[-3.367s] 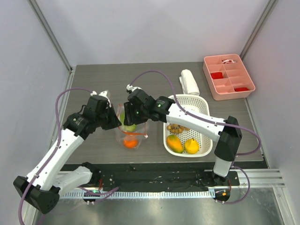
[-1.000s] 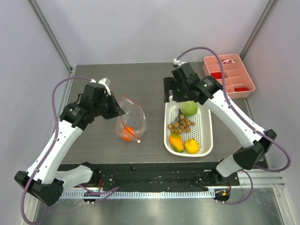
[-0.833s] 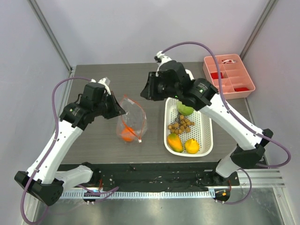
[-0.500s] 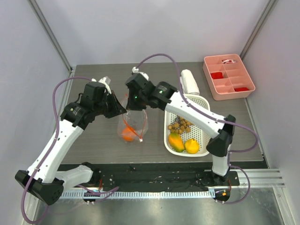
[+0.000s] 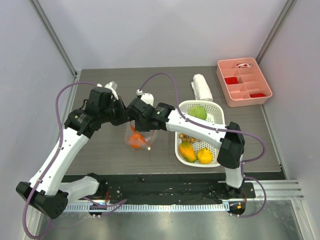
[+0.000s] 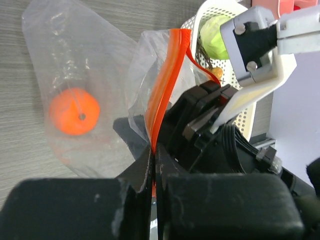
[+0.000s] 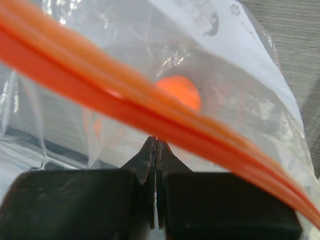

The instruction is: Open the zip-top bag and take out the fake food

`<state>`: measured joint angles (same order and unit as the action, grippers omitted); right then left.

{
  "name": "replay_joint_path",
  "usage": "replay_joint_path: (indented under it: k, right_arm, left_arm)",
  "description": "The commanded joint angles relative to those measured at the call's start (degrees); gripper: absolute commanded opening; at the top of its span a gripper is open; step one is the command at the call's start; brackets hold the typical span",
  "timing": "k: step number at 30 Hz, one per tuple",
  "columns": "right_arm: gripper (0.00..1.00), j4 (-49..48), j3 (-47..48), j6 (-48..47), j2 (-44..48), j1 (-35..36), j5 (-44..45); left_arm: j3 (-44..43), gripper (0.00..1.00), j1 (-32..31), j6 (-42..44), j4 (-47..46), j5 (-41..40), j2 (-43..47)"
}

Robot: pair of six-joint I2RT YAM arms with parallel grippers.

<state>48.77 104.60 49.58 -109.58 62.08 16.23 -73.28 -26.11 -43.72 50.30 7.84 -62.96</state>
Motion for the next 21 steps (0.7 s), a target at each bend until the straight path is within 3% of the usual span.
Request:
replay_joint_path:
  k: [1,9,15,20,21]
  right_arm:
    - [0.01,-6.23,2.45,4.36,-0.46,-0.65,1.10]
    - [0.03,-5.61,-1.32,13.78,1.74,-5.21,0.13]
    - [0.02,-15.28,-6.42,5.98,2.53,-6.10,-3.22]
    - [0.16,-19.93,-7.56,-0.44,0.86,-3.82,-9.44]
    - [0.22,-21.16,-8.44,-2.37,0.60,-3.47,-13.38]
  left_arm:
    - [0.15,0.00,0.27,-1.27,-2.49,2.10,1.52]
    - [2.26,0.00,0.36,-2.33,-2.58,2.89,3.01]
    - [2.87,0.00,0.36,-2.24,-2.05,2.97,3.98]
    - [2.35,0.00,0.36,-2.68,-3.98,4.64,1.44]
    - [1.83,0.00,0.36,-2.68,-4.33,4.64,1.09]
